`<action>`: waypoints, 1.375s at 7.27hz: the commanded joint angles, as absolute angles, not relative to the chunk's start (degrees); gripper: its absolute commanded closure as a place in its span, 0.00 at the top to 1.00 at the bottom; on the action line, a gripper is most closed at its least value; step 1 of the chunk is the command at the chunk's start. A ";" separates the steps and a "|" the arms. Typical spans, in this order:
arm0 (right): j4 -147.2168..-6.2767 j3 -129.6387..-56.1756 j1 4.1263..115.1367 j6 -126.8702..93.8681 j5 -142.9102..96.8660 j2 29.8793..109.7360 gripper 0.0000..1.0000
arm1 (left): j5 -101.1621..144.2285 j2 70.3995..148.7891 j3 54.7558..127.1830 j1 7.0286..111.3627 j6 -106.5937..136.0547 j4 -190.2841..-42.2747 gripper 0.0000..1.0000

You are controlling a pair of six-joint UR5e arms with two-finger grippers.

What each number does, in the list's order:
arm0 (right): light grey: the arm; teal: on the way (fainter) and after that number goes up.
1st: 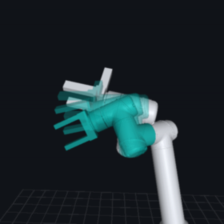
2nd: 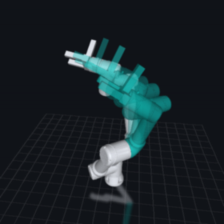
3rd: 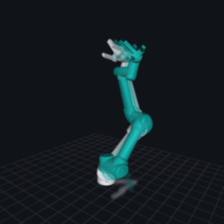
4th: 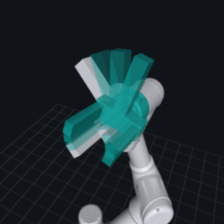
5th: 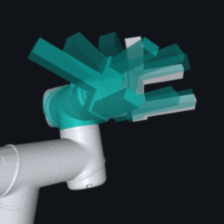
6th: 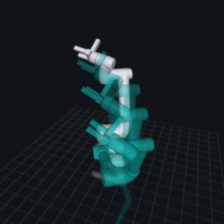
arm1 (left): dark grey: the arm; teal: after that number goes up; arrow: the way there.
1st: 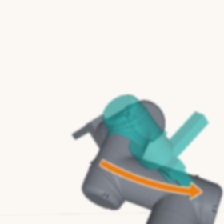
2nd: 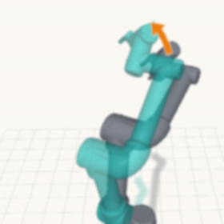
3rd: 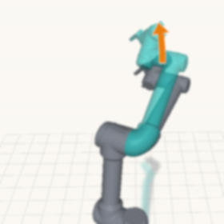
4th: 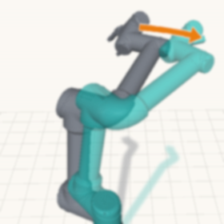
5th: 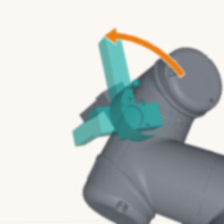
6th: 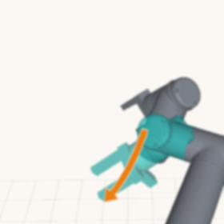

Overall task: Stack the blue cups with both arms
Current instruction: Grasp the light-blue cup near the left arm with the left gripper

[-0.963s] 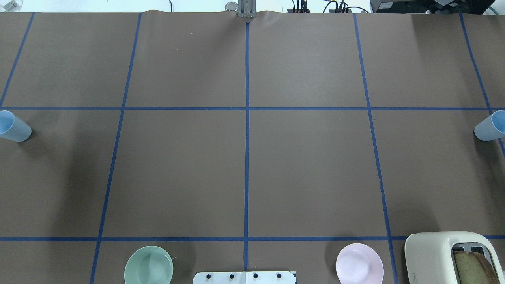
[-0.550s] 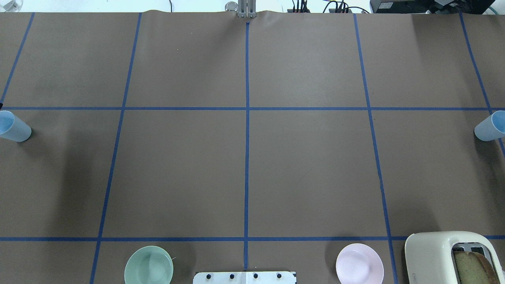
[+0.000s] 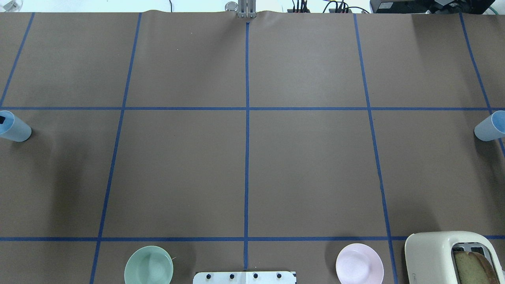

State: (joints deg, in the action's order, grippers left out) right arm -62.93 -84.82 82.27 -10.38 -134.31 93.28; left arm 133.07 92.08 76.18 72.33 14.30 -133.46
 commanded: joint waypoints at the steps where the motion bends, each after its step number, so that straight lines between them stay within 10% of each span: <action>1: -62.93 -84.81 82.27 -10.37 -134.30 93.25 1.00 | 132.28 91.93 76.11 71.29 14.24 -133.68 0.96; 4: -62.93 -84.81 82.27 -10.37 -134.30 93.34 1.00 | 132.28 91.93 76.20 70.58 14.06 -133.77 0.71; 7: -62.84 -84.81 82.27 -10.20 -134.21 93.43 1.00 | 132.36 92.02 76.20 69.79 13.97 -133.60 0.00; 10: -63.02 -83.76 81.48 -10.46 -133.77 93.34 1.00 | 133.24 93.42 78.13 69.35 14.68 -132.11 0.00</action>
State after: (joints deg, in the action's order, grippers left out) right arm -63.00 -84.29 81.93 -10.32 -133.91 93.38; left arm 132.62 92.63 77.23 69.42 14.40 -133.04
